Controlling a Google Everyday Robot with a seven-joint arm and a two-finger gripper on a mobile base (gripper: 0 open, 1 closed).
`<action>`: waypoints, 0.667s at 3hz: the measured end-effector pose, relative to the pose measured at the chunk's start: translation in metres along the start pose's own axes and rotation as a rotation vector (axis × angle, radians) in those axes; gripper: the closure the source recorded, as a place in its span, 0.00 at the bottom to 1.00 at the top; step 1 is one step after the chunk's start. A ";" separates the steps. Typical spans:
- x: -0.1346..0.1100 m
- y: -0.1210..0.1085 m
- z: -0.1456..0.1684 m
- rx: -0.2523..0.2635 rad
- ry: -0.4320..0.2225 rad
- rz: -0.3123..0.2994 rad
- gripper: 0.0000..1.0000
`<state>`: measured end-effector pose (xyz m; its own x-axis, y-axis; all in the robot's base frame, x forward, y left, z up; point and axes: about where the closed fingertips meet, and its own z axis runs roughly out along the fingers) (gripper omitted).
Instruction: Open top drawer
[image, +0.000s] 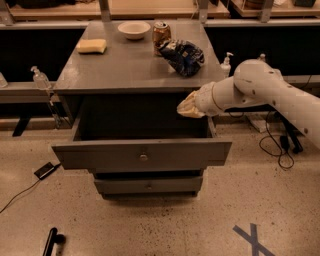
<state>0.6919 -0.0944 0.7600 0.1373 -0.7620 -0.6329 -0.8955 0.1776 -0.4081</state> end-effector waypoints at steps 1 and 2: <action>0.026 -0.025 0.031 -0.037 0.070 0.057 1.00; 0.064 -0.020 0.054 -0.105 0.143 0.135 1.00</action>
Offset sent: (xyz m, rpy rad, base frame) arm 0.0548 -0.0454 -0.1250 -0.1431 0.3606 -0.1383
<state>0.7419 -0.1133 0.6919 -0.0418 -0.8177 -0.5741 -0.9419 0.2240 -0.2504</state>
